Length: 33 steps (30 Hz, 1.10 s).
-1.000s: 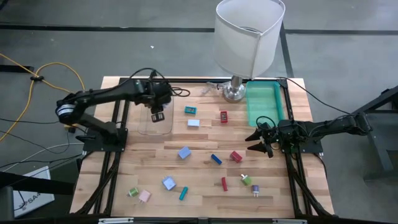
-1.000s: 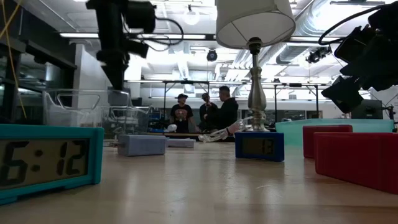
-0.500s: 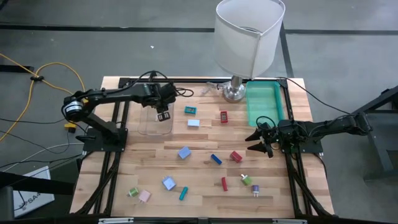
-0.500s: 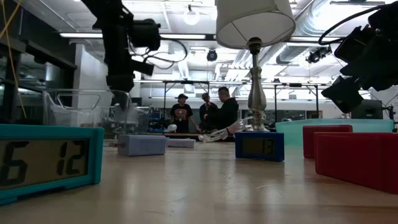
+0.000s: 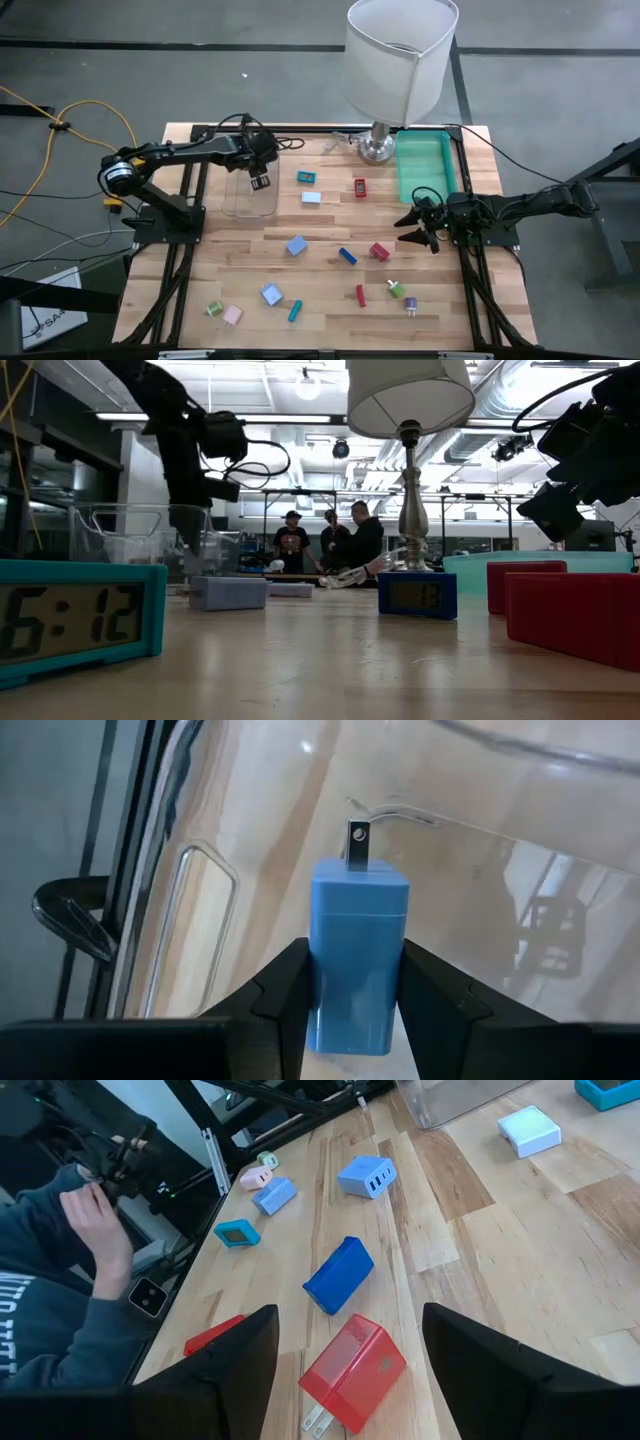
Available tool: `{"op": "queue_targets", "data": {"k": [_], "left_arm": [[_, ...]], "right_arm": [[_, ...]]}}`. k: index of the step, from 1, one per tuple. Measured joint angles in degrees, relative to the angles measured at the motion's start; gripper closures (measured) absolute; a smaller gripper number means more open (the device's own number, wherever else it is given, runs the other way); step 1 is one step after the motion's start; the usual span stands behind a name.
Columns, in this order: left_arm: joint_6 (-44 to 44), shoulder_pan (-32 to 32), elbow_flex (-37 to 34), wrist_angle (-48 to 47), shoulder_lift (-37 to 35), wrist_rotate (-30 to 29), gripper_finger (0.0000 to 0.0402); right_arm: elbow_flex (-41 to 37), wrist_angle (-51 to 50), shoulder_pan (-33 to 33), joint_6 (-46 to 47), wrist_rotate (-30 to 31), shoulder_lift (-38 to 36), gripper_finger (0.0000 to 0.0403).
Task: Pick & Place Office items
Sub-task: Put the middle left blue charger adapter into the transparent bin, then put the bottom left blue charger adapter into the transparent bin
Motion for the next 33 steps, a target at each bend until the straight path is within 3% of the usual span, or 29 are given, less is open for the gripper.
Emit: {"op": "queue_targets", "data": {"k": [7,14,33], "left_arm": [[2.0,2.3,-1.5,0.1,0.0,3.4,0.0277],[4.1,3.7,-1.5,0.2,0.0,6.5,0.0241],[4.1,3.7,-1.5,0.1,-0.2,6.7,0.023]], "right_arm": [[0.0,0.0,0.0,0.0,0.0,0.0,0.0167],[0.0,0.0,0.0,0.0,0.0,0.0,0.0167],[0.0,0.0,0.0,0.0,0.0,0.0,0.0167]]}}
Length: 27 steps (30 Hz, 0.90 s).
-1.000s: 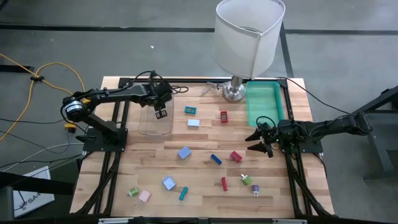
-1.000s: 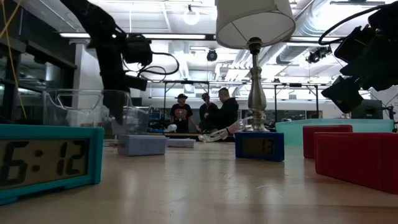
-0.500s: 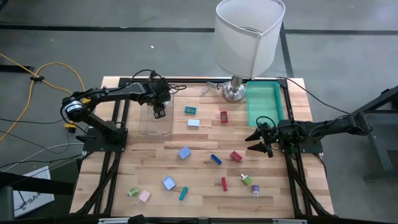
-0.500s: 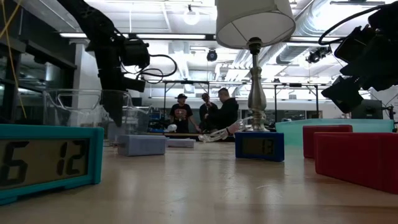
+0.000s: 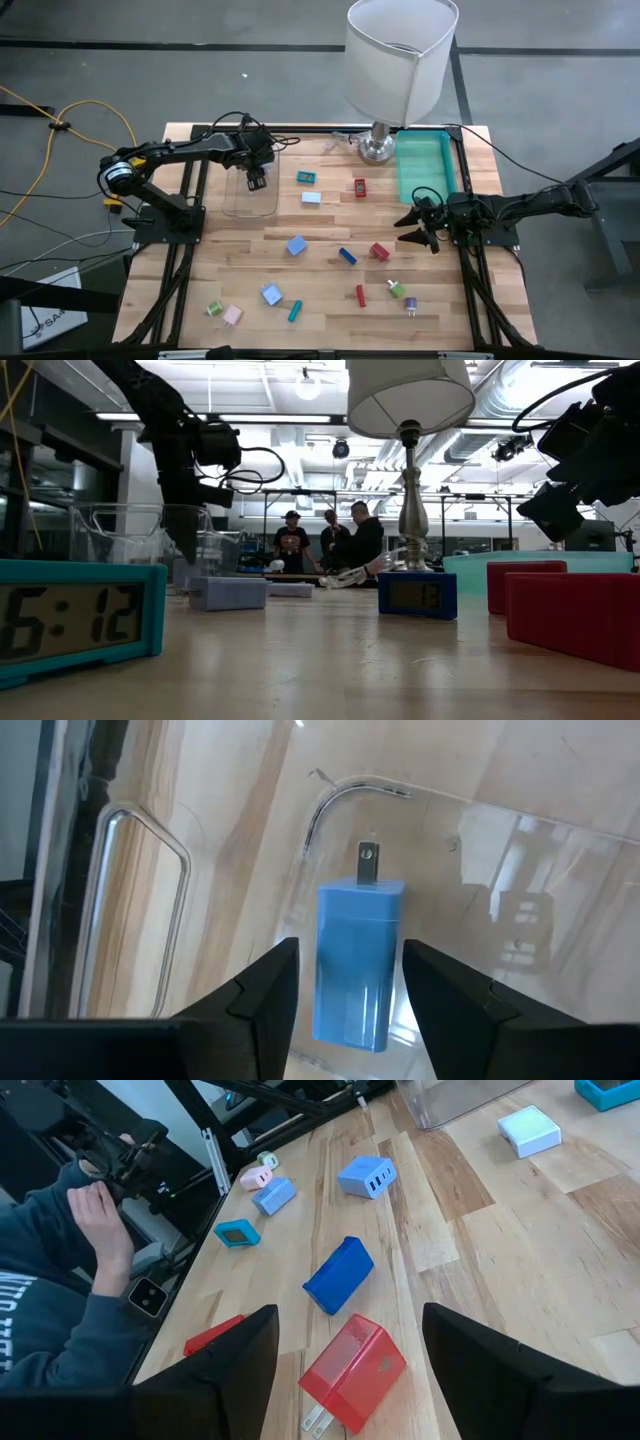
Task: Pick & Place Office items
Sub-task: Put the bottom left blue charger adapter into the transparent bin
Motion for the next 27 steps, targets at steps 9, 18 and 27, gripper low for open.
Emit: {"op": "queue_targets", "data": {"k": [9,18,27], "left_arm": [[-0.1,-1.7,0.0,-1.9,-7.4,-1.1,0.023],[-2.2,-8.5,0.0,-2.3,-15.8,-3.3,0.023],[-6.4,-13.6,0.2,-2.2,-16.2,-3.2,0.023]], "right_arm": [[0.0,0.0,0.0,0.0,0.0,0.0,0.0167],[0.0,0.0,0.0,0.0,0.0,0.0,0.0167],[0.0,0.0,0.0,0.0,0.0,0.0,0.0167]]}}
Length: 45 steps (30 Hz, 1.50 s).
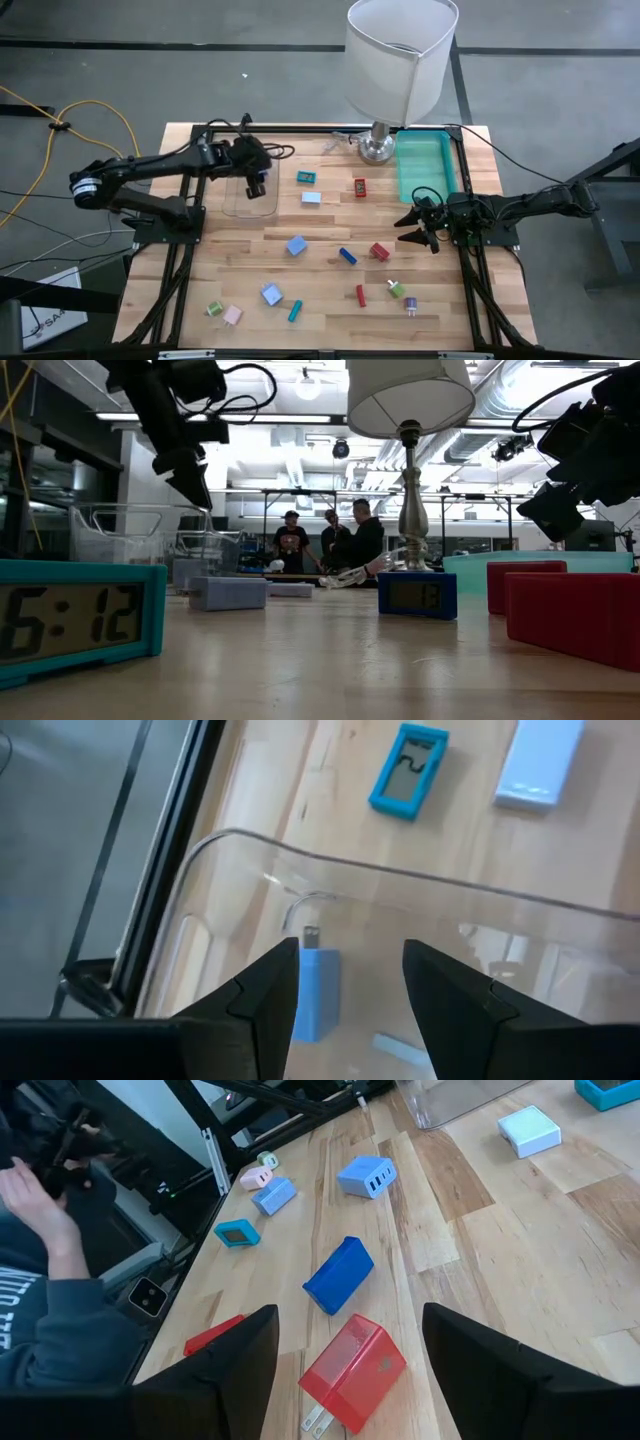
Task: Pick & Place Office items
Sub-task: Put the bottom left blue charger adapter into the transparent bin
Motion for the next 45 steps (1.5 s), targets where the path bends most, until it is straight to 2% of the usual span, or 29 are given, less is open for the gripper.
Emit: {"op": "queue_targets", "data": {"k": [9,15,22,26,33,39,45], "left_arm": [[-11.2,-5.6,2.4,-0.2,0.0,0.2,0.023],[-20.0,-10.8,5.8,-5.8,0.0,0.2,0.023],[-23.8,-19.3,8.6,-9.6,0.0,0.4,0.023],[-26.6,-23.9,8.6,-10.4,0.1,2.8,0.023],[-23.2,-31.3,8.6,-12.2,0.9,9.3,0.023],[-17.3,-36.8,8.6,-11.5,2.7,12.0,0.023],[-12.9,-41.7,8.6,-7.9,7.4,14.4,0.023]], "right_arm": [[0.0,0.0,0.0,0.0,0.0,0.0,0.0167],[0.0,0.0,0.0,0.0,0.0,0.0,0.0167],[0.0,0.0,0.0,0.0,0.0,0.0,0.0167],[0.0,0.0,0.0,0.0,0.0,0.0,0.0167],[0.0,0.0,0.0,0.0,0.0,0.0,0.0167],[0.0,0.0,0.0,0.0,0.0,0.0,0.0167],[0.0,0.2,0.0,0.0,0.0,0.0,0.0167]]}}
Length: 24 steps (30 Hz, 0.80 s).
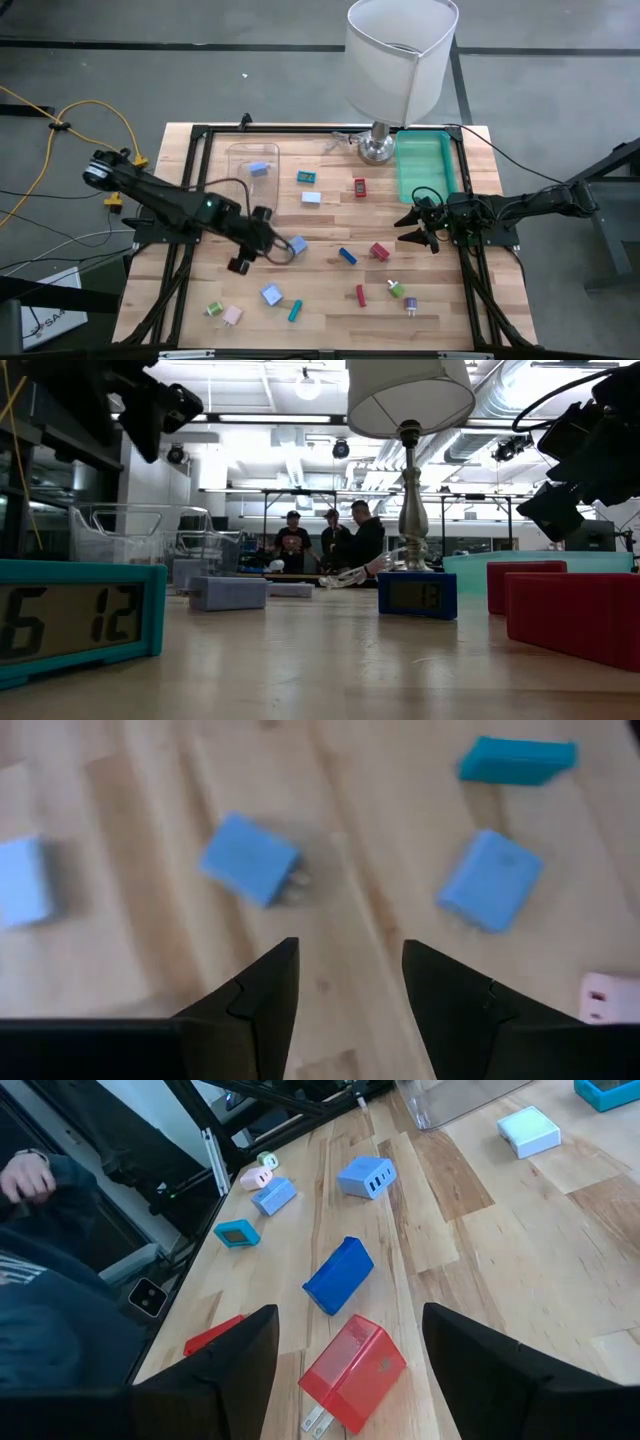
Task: Pick & Place Office items
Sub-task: Put the bottom left blue charger adapter into the transparent bin
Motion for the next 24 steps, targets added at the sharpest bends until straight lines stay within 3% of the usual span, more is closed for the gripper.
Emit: {"op": "queue_targets", "data": {"k": [6,12,24], "left_arm": [[-1.0,-3.6,0.0,4.3,6.0,5.1,0.023],[-0.9,-4.1,0.0,7.8,7.2,8.8,0.023],[2.2,-4.2,0.0,11.3,7.2,8.1,0.023]], "right_arm": [[0.0,0.0,0.0,0.0,0.0,0.0,0.0167],[0.0,0.2,0.0,0.0,0.0,0.0,0.0167],[0.0,0.4,0.0,0.0,0.0,0.0,0.0167]]}}
